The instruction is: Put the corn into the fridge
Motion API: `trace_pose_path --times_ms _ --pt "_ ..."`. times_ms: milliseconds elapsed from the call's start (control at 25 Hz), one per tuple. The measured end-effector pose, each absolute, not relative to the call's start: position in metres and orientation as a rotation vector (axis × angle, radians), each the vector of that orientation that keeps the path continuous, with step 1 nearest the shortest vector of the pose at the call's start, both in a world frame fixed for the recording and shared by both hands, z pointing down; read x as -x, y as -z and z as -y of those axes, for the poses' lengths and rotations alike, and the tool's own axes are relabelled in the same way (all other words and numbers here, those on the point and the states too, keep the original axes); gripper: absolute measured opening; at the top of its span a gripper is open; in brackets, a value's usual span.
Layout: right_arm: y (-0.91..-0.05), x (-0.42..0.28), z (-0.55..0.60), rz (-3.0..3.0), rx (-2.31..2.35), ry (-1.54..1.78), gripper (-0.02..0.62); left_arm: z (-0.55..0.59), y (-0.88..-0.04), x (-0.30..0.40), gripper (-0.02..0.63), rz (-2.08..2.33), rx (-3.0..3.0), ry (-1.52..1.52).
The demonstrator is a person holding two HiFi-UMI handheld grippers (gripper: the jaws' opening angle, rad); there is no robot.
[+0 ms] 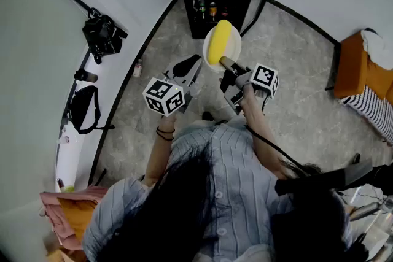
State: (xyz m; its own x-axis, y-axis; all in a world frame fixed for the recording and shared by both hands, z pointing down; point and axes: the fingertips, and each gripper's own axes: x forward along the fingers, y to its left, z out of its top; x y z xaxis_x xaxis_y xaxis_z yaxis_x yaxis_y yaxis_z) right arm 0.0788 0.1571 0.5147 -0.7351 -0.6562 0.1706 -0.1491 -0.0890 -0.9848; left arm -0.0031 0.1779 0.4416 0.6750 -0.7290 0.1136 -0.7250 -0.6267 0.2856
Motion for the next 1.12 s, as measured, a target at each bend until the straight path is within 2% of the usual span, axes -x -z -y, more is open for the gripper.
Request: trace_pose_path --times_ms 1120 --pt "-0.528 -0.088 -0.150 -1.770 0.926 1.930 0.040 -0.176 -0.462 0.003 0.041 1.061 -2.522 0.058"
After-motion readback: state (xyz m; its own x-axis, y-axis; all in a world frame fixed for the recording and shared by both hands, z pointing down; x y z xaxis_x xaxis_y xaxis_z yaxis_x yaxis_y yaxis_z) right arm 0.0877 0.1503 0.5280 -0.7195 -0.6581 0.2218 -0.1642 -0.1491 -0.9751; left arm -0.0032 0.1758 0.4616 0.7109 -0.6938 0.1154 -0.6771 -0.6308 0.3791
